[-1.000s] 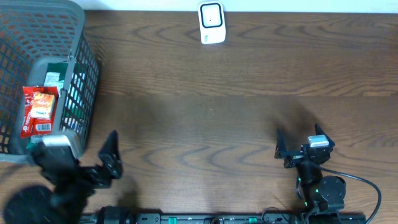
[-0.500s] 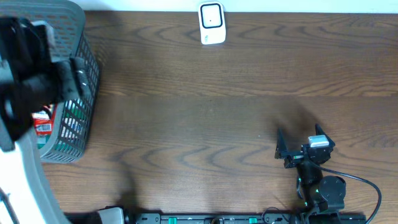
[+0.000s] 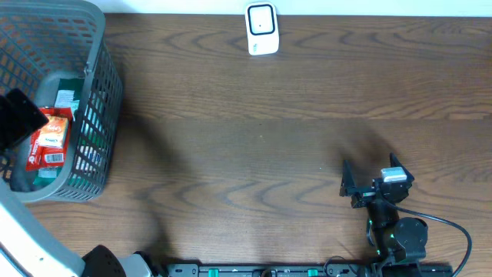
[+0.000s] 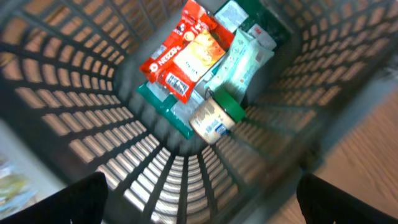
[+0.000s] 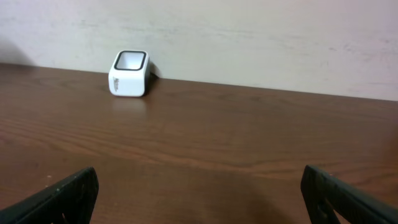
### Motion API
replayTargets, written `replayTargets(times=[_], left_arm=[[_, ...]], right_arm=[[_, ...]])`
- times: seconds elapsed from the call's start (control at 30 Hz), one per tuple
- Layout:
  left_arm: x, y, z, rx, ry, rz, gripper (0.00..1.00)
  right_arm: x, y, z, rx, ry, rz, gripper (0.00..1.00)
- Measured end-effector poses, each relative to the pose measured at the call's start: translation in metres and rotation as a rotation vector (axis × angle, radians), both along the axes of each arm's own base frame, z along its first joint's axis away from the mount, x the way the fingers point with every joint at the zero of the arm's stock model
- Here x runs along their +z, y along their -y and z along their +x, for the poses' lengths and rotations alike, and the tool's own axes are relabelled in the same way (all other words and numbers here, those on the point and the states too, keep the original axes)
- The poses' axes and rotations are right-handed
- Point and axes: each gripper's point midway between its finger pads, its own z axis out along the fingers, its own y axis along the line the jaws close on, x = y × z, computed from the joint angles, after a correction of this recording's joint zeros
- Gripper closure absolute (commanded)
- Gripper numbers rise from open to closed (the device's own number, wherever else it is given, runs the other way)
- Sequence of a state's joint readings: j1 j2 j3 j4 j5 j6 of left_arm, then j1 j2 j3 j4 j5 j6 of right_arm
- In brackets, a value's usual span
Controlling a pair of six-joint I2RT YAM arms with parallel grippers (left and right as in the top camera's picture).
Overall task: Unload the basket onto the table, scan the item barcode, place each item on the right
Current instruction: 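Reach the left gripper into the basket and grasp the green-capped jar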
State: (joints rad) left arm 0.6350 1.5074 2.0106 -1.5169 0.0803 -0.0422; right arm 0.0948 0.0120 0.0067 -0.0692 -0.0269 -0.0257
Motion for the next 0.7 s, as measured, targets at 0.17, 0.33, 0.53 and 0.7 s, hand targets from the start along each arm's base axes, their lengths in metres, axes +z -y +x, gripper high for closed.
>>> replayTargets(times=[0.17, 0.33, 0.53, 0.7], left_arm=[[-0.043, -0.013, 0.019, 0.007, -0.028, -0.030, 0.03], [-0.084, -0.015, 0.022, 0.007, -0.081, -0.070, 0.03], [-0.140, -0.020, 0.033, 0.004, -0.079, -0.098, 0.02], [-0.170, -0.017, 0.032, 0.002, -0.089, -0.124, 0.02]], right_arm=[[0.000, 0.000, 0.000, 0.000, 0.000, 0.000, 0.01], [0.000, 0.000, 0.000, 0.000, 0.000, 0.000, 0.01], [0.000, 0.000, 0.000, 0.000, 0.000, 0.000, 0.01], [0.000, 0.000, 0.000, 0.000, 0.000, 0.000, 0.01]])
